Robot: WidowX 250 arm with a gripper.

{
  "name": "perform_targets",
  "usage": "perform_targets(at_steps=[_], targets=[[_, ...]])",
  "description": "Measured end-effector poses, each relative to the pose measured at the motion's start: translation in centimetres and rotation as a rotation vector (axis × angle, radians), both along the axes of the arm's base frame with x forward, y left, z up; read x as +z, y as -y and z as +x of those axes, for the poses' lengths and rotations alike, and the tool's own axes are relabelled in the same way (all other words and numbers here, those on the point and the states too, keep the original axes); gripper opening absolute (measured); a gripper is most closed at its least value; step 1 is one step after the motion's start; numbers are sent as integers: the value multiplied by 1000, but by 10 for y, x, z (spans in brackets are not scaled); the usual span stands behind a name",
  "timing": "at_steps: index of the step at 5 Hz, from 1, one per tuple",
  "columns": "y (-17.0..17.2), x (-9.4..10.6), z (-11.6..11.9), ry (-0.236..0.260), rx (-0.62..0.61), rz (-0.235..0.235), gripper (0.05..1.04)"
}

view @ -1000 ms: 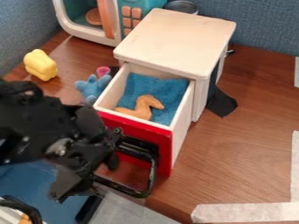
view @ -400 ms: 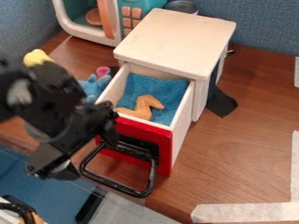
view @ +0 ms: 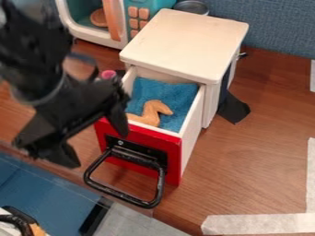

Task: Opened the closed drawer

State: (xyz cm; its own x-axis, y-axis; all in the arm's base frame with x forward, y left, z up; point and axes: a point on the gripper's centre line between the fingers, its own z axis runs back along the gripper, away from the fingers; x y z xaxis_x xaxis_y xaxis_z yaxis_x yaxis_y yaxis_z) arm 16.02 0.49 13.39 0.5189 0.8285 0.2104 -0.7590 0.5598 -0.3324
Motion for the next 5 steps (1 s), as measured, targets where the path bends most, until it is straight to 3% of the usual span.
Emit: perform_targets(at_steps=[1, 3, 5], targets=[[13, 18, 12, -17, -109, -4, 999], [28, 46, 50, -30, -226, 46, 999], [23, 52, 63, -131, -308, 196, 999]])
